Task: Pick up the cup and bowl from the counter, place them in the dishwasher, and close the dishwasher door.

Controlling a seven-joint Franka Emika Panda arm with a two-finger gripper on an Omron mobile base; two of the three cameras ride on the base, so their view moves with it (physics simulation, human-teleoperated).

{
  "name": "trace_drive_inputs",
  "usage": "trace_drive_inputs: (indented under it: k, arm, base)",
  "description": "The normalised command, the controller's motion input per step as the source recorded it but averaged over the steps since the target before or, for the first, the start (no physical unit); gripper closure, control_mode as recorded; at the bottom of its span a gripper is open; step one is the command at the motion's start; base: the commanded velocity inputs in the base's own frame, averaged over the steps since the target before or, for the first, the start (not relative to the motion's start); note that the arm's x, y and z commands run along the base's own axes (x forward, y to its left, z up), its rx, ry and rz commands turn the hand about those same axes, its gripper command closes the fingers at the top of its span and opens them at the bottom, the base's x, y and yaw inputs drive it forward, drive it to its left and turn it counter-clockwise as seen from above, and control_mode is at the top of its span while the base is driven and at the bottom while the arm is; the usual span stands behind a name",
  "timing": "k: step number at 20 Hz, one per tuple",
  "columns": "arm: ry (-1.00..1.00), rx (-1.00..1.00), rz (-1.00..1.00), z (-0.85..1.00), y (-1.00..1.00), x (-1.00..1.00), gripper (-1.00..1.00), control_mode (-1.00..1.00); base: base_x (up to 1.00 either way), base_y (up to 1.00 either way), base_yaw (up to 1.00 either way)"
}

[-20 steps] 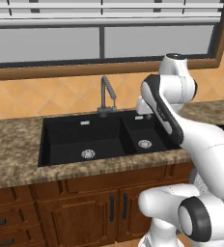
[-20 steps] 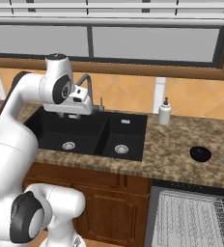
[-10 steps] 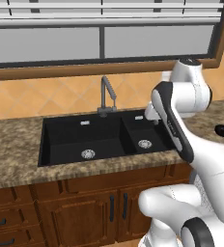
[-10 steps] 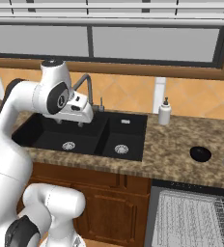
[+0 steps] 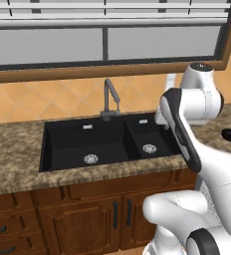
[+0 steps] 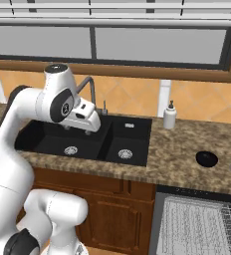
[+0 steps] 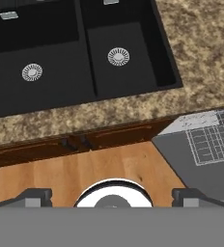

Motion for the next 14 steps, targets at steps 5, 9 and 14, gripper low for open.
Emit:
trace_drive_inputs:
  k: [5,9,14]
  arm:
    - [0.05,0.00,-0.10,0.00,-0.03,0.11,-1.00,1.00]
    - [0.00,0.00,0.00,0.00,0.00,0.00,-1.00,1.00]
    - [0.00,0.00,0.00,0.00,0.00,0.00,-1.00,1.00]
  base:
    - [0.02,0.00,-0.05]
    - [0.00,0.00,-0.31]
    - [0.00,0.16,-0.57]
